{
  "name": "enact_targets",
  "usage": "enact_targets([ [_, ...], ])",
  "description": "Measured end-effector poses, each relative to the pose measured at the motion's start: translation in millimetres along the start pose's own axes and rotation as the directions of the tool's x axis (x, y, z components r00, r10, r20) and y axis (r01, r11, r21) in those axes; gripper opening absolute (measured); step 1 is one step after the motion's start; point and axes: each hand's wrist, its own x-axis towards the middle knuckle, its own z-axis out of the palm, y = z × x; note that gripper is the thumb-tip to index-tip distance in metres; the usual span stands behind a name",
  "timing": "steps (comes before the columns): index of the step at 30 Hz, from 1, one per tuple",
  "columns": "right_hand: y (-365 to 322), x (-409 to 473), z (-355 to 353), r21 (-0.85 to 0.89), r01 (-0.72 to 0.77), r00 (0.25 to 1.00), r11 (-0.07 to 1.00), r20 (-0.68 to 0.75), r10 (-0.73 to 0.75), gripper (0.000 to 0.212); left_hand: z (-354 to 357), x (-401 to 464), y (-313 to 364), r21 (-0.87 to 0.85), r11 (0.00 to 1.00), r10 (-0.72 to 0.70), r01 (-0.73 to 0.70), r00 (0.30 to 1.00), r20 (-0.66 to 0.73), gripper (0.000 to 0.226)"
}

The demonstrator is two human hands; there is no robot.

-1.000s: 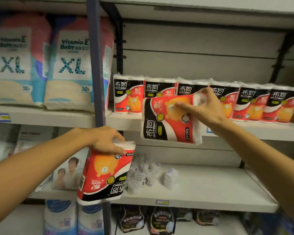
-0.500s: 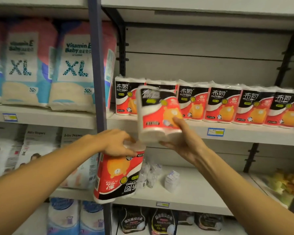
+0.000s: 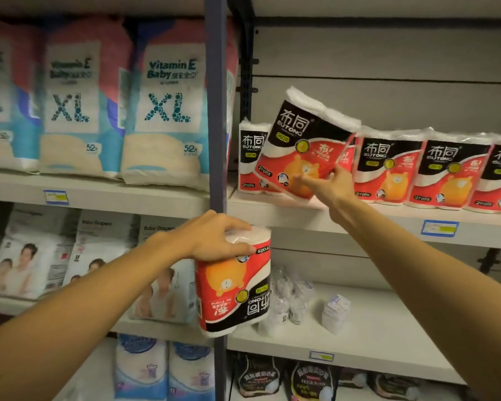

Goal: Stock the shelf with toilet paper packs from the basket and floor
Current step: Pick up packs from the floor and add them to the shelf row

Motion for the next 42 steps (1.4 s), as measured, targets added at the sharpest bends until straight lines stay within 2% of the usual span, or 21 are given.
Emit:
enact_targets([
  [6,-3,18,36,-0.208,0.133,0.987,0.969,0.114,-0.111,0.062,1,-1,-20,-0.058,0.995,0.075,-0.077,0.997,-0.037,0.07],
  [9,6,27,52,-0.233,0.082,0.993,0.969,0.098,-0.061,0.066,2,-5,-26,-0.093,0.991,0.094,-0.096,0.995,-0.027,0.065],
  [14,18,34,72,-0.296,0.03,0.992,0.955,0.123,0.007,0.058,-6,-8,-34,-0.064,0.991,0.114,-0.115,0.993,-0.032,0.063],
  [16,19,36,77,-0.318,0.03,0.993,0.948,0.114,0.007,0.058,-9,-8,-37,-0.066,0.991,0.113,-0.115,0.993,-0.039,0.062],
  [20,18,35,82,-0.342,0.038,0.996,0.939,0.09,-0.007,0.038,-8,-7,-44,-0.066,0.99,0.121,-0.125,0.991,-0.053,0.063],
  [25,19,31,87,-0.328,0.055,0.998,0.943,-0.014,-0.064,0.041,-2,-4,-52,-0.072,0.99,0.118,-0.122,0.991,-0.058,0.069],
  [29,20,28,88,-0.332,0.037,0.999,0.943,-0.006,-0.041,0.036,-1,-5,-51,-0.087,0.989,0.117,-0.12,0.992,-0.041,0.065],
  [31,19,29,86,-0.353,0.006,1.0,0.935,0.018,0.0,0.041,-2,-4,-49,-0.079,0.989,0.119,-0.123,0.991,-0.055,0.066],
  [35,19,25,75,-0.399,-0.034,0.996,0.916,0.065,0.065,0.067,-3,-2,-41,-0.08,0.989,0.12,-0.125,0.99,-0.072,0.064],
  [39,19,15,56,-0.412,0.034,0.999,0.911,0.043,-0.018,0.059,-3,0,-34,-0.174,0.976,0.11,-0.128,0.987,-0.113,0.065],
  [42,18,11,35,-0.429,0.085,0.992,0.899,-0.045,-0.115,0.055,-4,-1,-28,-0.375,0.913,0.082,-0.162,0.972,-0.22,0.047],
])
